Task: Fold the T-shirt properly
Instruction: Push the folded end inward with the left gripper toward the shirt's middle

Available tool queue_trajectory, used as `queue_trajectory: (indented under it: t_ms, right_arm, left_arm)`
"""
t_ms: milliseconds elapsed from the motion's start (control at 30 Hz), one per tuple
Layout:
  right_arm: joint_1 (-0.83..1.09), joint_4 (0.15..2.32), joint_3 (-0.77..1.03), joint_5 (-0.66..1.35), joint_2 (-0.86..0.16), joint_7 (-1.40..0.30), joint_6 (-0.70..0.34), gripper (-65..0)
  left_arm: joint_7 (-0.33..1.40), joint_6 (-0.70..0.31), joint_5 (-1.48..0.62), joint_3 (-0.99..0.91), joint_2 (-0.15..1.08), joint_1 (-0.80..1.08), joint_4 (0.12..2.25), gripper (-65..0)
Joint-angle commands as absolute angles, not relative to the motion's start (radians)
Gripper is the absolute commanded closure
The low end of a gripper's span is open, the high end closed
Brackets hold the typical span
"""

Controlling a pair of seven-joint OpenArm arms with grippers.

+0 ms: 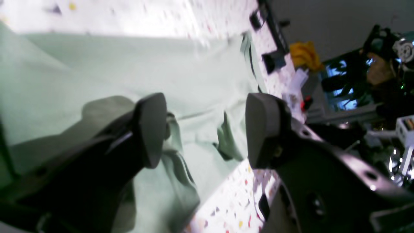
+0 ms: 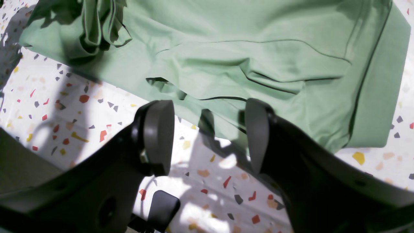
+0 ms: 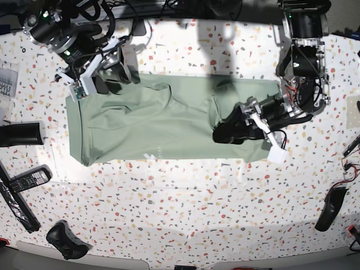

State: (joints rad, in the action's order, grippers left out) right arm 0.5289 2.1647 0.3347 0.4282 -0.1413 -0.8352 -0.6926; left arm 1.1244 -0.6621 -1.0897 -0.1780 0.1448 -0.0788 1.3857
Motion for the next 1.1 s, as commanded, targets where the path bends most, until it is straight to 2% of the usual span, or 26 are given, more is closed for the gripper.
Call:
queue_trajectory:
  t_ms: [0, 167, 333, 433, 567, 700, 767, 867, 900, 1067]
  right_arm:
    - [0.526, 2.186, 0.337, 0.45, -0.147, -0.812, -0.698, -33.8]
    - [0.526, 2.186, 0.337, 0.45, -0.147, -0.812, -0.698, -33.8]
    - [0.526, 2.186, 0.337, 0.45, -0.147, -0.812, -0.698, -33.8]
    - [0.526, 2.186, 0.337, 0.451, -0.146, -0.812, -0.698, -33.8]
    - [0.526, 2.186, 0.337, 0.45, -0.146, -0.812, -0.698, -33.8]
    - [0.526, 2.186, 0.337, 0.451, -0.146, -0.812, -0.698, -33.8]
    - [0.526, 2.186, 0.337, 0.451, -0.146, -0.812, -0.698, -33.8]
    - [0.526, 2.186, 0.337, 0.451, -0.146, -0.812, -0.698, -33.8]
    - [0.526, 2.186, 0.337, 0.451, -0.147, -0.812, -0.698, -33.8]
    - [0.526, 2.186, 0.337, 0.451, -0.147, -0.812, -0.698, -33.8]
  left_arm:
    - [1.105, -0.67, -1.082, -0.181, 0.15, -0.108, 1.404, -35.7]
    - [1.112, -0.638, -0.972, -0.183, 0.184, -0.152, 1.412, -35.2]
    - [1.087, -0.609, -0.963, -0.275, 0.228, -0.119, 1.587, -21.9]
    - [1.065, -0.543, -0.881, -0.333, 0.227, -0.059, 1.679, -21.9]
    - [0.963, -0.424, -0.751, -0.331, 0.198, 0.023, 1.681, -22.0]
    - [0.941, -0.411, -0.749, -0.33, 0.124, 0.053, 1.681, -25.6]
    - [0.891, -0.41, -0.679, -0.33, 0.083, 0.044, 1.681, -26.2]
    - [0.761, -0.234, -0.5, -0.33, 0.021, 0.045, 1.681, -26.2]
    - [0.758, -0.213, -0.46, -0.33, 0.004, 0.044, 1.679, -26.2]
    - [0.757, -0.212, -0.419, -0.303, -0.019, 0.044, 1.675, -26.2]
